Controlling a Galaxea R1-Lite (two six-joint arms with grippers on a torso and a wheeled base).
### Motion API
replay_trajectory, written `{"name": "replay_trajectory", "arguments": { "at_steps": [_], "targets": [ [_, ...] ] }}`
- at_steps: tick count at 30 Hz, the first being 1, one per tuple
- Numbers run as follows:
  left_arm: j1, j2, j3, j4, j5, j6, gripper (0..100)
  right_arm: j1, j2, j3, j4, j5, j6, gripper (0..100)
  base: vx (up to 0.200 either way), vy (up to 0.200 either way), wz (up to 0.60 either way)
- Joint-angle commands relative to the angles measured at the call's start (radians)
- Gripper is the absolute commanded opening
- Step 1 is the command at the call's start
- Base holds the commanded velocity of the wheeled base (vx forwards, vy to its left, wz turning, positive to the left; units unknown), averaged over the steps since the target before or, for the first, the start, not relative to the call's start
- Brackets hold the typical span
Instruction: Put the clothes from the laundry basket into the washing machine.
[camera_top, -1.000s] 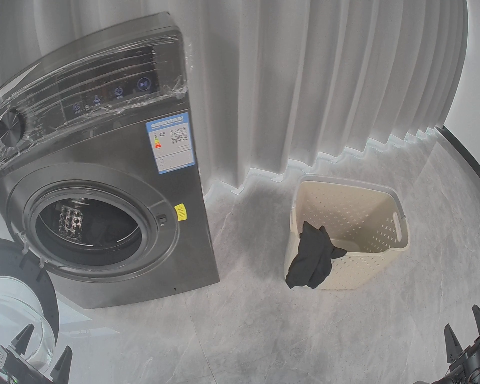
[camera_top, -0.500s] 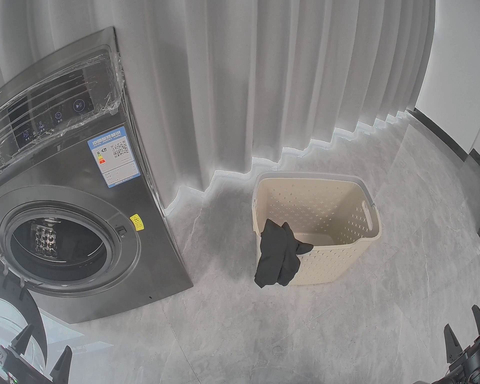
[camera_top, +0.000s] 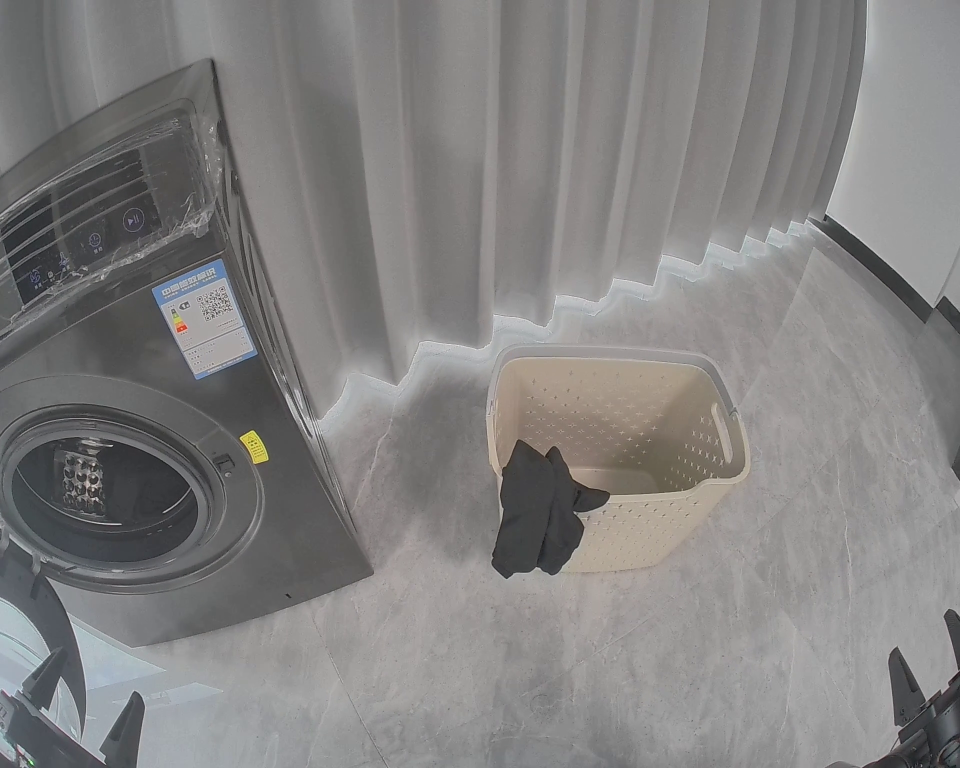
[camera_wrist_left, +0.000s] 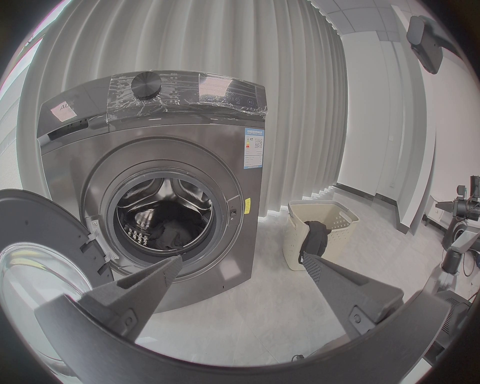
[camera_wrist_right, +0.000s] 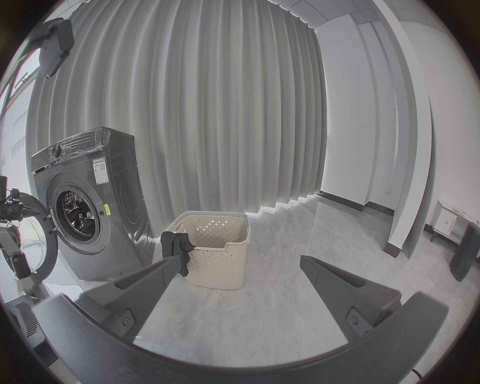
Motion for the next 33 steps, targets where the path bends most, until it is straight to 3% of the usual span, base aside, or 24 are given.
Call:
{"name": "replay_trajectory", "arguments": {
  "at_steps": [1,10,13,19,28,33],
  "targets": [
    [0.0,0.0,0.018,-0.001,0.0,0.0,100,0.0,0.0,0.018,0.001,0.001,-0.001,100,0.0,0.0,0.0],
    [0.0,0.0,0.018,-0.001,0.0,-0.002,100,0.0,0.002,0.018,-0.001,-0.001,-0.002,100,0.0,0.0,0.0],
    [0.0,0.0,0.018,0.001,0.0,-0.003,100,0.0,0.0,0.018,0.001,-0.001,-0.002,100,0.2,-0.2,0.0],
    [0.0,0.0,0.018,0.001,0.0,-0.002,100,-0.001,0.002,0.018,-0.001,-0.001,-0.002,100,0.2,0.0,0.0],
    [0.0,0.0,0.018,-0.001,0.0,-0.003,100,0.0,0.0,0.018,-0.001,0.001,0.002,100,0.0,0.0,0.0],
    [0.0,0.0,0.018,0.001,0.0,-0.003,100,-0.001,0.0,0.018,-0.001,0.004,-0.002,100,0.2,0.0,0.0]
  ]
}}
